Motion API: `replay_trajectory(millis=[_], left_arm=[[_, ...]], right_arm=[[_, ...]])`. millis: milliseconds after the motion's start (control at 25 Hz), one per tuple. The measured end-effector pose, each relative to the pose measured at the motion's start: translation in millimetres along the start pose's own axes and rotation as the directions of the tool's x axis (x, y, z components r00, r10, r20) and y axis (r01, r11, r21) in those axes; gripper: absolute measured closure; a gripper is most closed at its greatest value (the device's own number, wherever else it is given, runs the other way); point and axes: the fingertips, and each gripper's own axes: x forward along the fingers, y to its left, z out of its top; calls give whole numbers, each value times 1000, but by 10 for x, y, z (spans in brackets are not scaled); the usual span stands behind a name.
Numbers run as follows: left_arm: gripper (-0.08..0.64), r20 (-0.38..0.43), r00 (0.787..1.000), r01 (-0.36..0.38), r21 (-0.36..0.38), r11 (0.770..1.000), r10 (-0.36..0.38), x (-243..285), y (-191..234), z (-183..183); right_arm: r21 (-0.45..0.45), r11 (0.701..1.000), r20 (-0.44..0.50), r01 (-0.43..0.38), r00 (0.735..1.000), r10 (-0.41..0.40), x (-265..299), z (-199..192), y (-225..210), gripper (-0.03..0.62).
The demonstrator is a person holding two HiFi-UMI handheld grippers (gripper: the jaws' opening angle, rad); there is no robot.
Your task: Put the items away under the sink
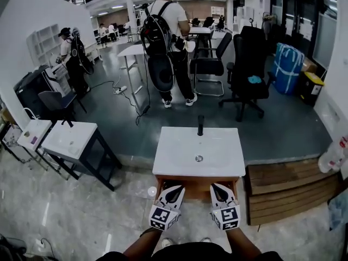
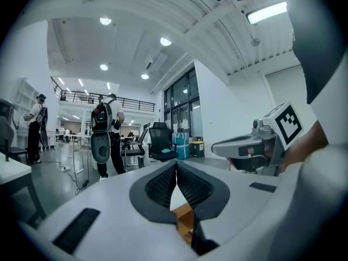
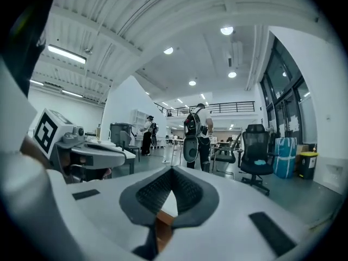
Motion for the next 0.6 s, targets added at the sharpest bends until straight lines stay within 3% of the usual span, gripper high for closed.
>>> replay_trajectory(millis=[600], left_arm=[[538, 33, 999, -32, 21, 999, 31, -138, 119, 165]], right_arm=[[-28, 1000, 36, -6, 999, 7, 50, 190, 111, 574]])
